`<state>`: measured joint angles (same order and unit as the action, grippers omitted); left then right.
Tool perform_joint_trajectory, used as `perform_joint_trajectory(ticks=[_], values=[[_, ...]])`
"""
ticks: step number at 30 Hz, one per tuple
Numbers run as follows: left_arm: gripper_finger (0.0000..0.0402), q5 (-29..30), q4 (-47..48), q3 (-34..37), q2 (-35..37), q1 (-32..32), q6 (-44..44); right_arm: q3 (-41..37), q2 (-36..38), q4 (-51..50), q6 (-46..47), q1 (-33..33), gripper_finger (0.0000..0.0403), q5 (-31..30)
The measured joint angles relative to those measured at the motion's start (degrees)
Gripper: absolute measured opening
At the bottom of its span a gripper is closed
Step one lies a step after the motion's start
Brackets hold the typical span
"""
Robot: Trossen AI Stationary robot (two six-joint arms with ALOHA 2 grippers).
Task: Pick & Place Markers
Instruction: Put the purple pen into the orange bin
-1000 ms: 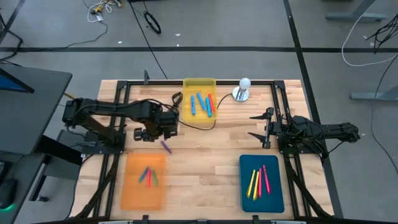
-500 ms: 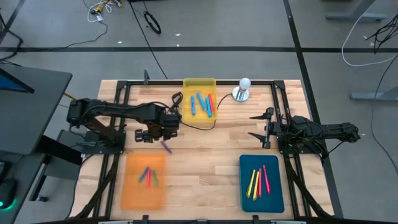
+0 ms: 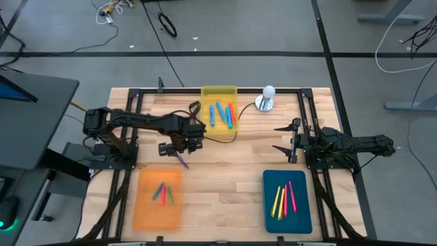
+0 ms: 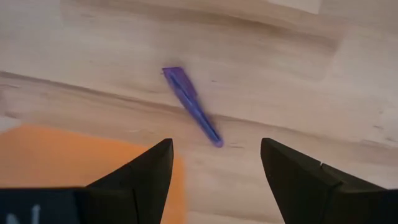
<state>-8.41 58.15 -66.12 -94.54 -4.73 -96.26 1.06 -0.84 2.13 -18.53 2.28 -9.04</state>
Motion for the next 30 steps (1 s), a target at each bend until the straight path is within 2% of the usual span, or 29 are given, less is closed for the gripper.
perform_joint_trajectory(ticks=[8, 13, 21, 30], values=[[0.0248, -4.38, -4.85, 5.75, -0.02, 0.03, -2.05, 0.00, 0.00, 0.00, 0.00, 0.01, 0.0323, 0.00], [0.0248, -4.34, -9.83, 8.26, -0.02, -0.30, -2.42, 0.00, 0.00, 0.00, 0.00, 0.02, 0.0323, 0.00], [0.0248, -3.88, -11.25, 10.89, 0.02, -1.32, -2.46, 0.00, 0.00, 0.00, 0.00, 0.00, 0.0323, 0.00], [0.0247, -4.10, -17.06, 13.36, -1.74, -1.25, -3.13, -0.01, 0.00, 0.01, 0.00, 0.00, 0.0323, 0.00]])
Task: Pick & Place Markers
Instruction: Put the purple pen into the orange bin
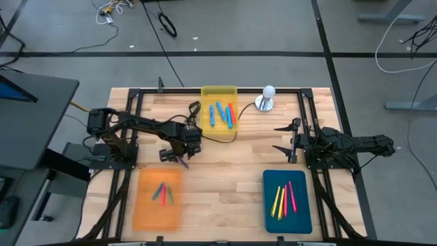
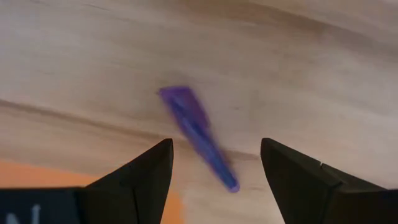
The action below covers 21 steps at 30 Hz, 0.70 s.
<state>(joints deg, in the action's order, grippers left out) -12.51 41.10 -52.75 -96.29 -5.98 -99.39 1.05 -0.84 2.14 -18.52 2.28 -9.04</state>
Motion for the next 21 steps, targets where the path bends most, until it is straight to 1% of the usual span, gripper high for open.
perform_joint_trajectory(ticks=[4, 7, 10, 12, 15, 21], values=[[0.0247, -1.00, -1.47, 0.74, -1.45, 0.07, 0.01, 0.01, 0.02, 0.03, 0.00, 0.00, 0.0323, 0.02], [0.0247, -0.73, -2.25, 0.63, -2.24, -0.13, 0.98, 0.00, 0.02, 0.03, 0.00, 0.02, 0.0323, 0.01], [0.0247, -1.77, -3.56, 0.65, -2.90, -0.97, 2.55, 0.01, 0.02, 0.01, 0.00, 0.00, 0.0323, -0.02], [0.0241, -2.17, -4.58, 0.65, -2.98, -0.99, 2.78, 0.00, 0.02, 0.01, 0.00, 0.00, 0.0323, 0.02], [0.0215, -2.03, -4.74, 0.58, -2.96, -0.98, 2.83, 0.01, 0.02, 0.01, 0.00, 0.01, 0.0323, 0.02], [0.0136, -2.42, -5.26, 0.52, -3.03, -0.83, 3.10, 0.00, 0.02, 0.01, 0.00, 0.01, 0.0323, 0.00]])
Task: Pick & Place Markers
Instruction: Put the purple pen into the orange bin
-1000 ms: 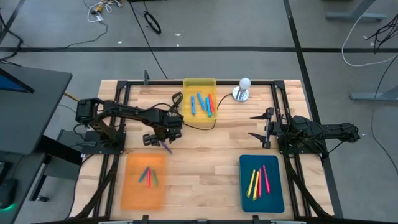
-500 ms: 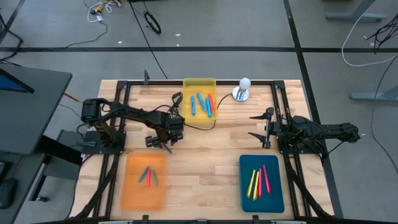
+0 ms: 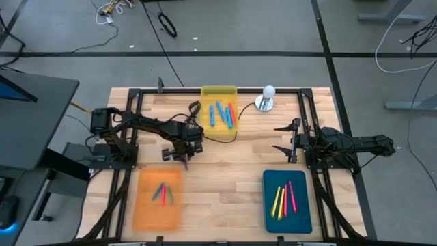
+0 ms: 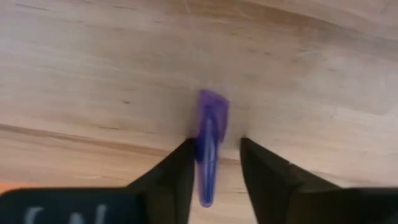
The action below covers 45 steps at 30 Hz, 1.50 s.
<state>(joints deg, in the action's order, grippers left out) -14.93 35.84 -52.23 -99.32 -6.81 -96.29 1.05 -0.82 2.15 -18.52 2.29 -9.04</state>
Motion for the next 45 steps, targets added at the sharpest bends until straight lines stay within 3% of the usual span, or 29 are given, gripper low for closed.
perform_joint_trajectory(ticks=[6, 11, 16, 30, 45], values=[[0.0071, -0.01, -0.16, 0.00, -0.01, 0.02, 0.11, 0.01, 0.00, 0.00, 0.00, -0.01, 0.0323, 0.02], [0.0041, -0.03, 0.01, -0.04, -0.01, 0.02, 0.09, 0.01, 0.00, 0.00, 0.00, -0.01, 0.0323, 0.00], [0.0041, -0.10, 0.47, -0.14, 0.30, 0.02, 1.12, 0.01, 0.00, 0.00, 0.00, -0.01, 0.0323, 0.02], [0.0040, 2.15, 13.62, -8.18, 4.05, -0.09, 5.19, 0.01, -0.02, -0.02, 0.00, -0.01, 0.0323, 0.02], [0.0040, 4.63, 31.19, -22.38, 4.58, -0.04, 9.99, 0.01, -0.02, -0.01, 0.00, -0.01, 0.0323, 0.01]])
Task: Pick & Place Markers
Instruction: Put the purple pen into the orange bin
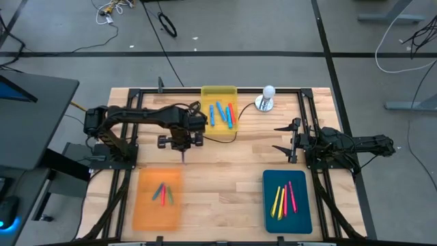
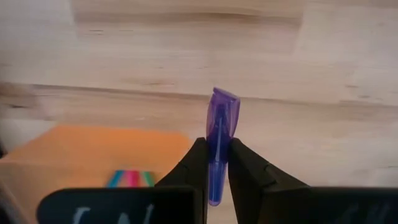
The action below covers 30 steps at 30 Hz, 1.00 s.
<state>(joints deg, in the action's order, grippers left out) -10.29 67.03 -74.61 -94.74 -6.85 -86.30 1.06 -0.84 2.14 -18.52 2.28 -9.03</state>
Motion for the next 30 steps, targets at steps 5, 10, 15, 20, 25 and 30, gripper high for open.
perform_joint_trajectory(ticks=[5, 10, 15, 20, 25, 30], values=[[0.0040, 0.77, 4.11, -2.74, 0.04, 0.02, 0.94, 0.00, 0.00, 0.01, 0.00, 0.00, 0.0323, -0.01], [0.0040, 0.81, 3.97, -2.73, 0.13, 0.11, 1.03, 0.00, 0.00, 0.00, 0.00, 0.00, 0.0323, -0.01], [0.0040, 1.16, 3.82, -2.74, 0.80, 2.03, -0.04, -0.02, 0.00, -0.01, 0.00, 0.00, 0.0323, 0.01], [0.0040, 1.22, 4.22, -2.74, 1.14, 5.35, -1.21, 0.00, 0.00, 0.00, 0.00, 0.00, 0.0323, 0.01], [0.0040, 1.73, 4.55, -2.74, 2.06, 8.96, -3.07, -0.02, 0.00, -0.01, 0.00, 0.00, 0.0323, 0.01], [0.0040, 2.09, 3.65, -0.24, 4.26, 13.38, -5.48, -0.01, 0.00, 0.00, 0.00, 0.00, 0.0323, 0.01]])
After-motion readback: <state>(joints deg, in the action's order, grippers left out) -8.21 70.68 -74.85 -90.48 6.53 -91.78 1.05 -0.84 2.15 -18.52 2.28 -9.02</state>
